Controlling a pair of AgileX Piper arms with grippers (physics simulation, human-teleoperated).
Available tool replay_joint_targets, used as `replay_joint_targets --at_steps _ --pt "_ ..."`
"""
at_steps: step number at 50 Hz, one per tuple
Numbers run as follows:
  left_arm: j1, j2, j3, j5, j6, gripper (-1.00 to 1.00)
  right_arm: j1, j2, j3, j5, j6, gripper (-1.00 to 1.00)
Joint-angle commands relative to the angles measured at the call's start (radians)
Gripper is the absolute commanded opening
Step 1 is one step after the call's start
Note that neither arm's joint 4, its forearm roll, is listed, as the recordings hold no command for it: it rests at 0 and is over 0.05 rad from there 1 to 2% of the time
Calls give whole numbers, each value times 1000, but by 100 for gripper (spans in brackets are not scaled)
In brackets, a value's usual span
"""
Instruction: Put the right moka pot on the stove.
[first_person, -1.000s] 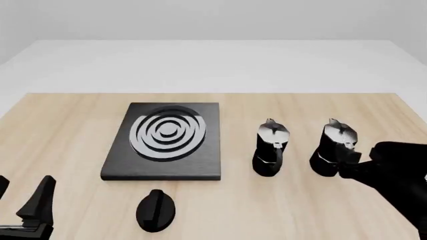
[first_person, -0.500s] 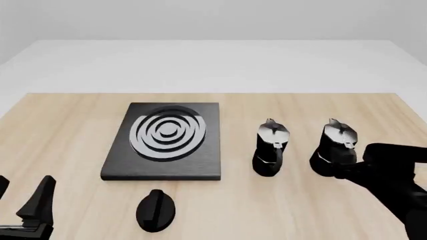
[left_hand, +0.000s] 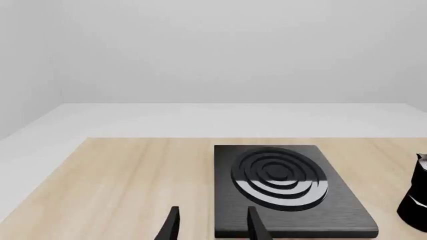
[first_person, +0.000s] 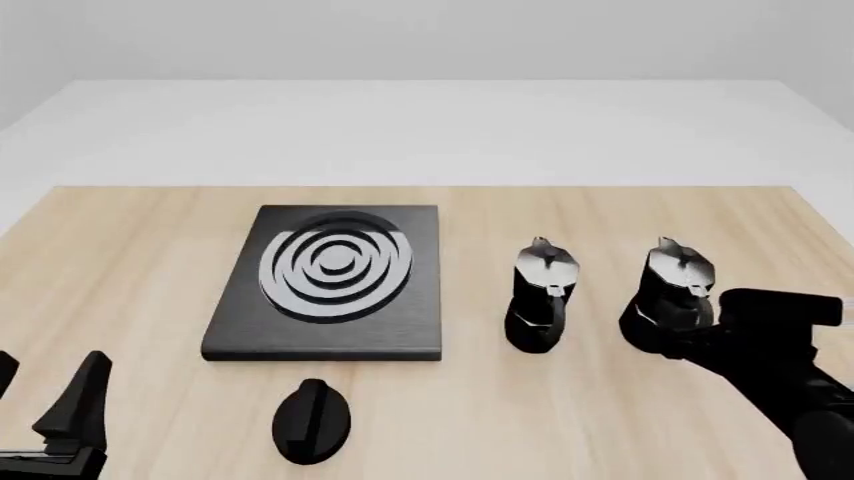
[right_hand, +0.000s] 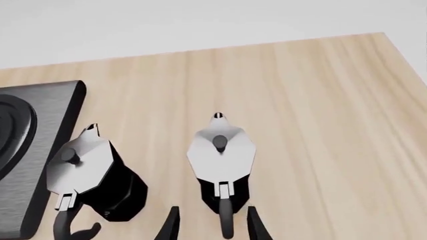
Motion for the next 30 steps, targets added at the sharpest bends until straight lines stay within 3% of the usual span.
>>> replay_joint_targets --at_steps 1,28,29,30 --pt "0 0 0 0 0 100 -7 51 -2 -33 -6 100" --pt "0 0 0 0 0 100 -33 172 -3 -104 -7 100" --pt "0 0 0 0 0 100 -30 168 -3 -100 -6 -100" --pt "0 0 0 0 0 100 -29 165 -3 -99 -6 -100"
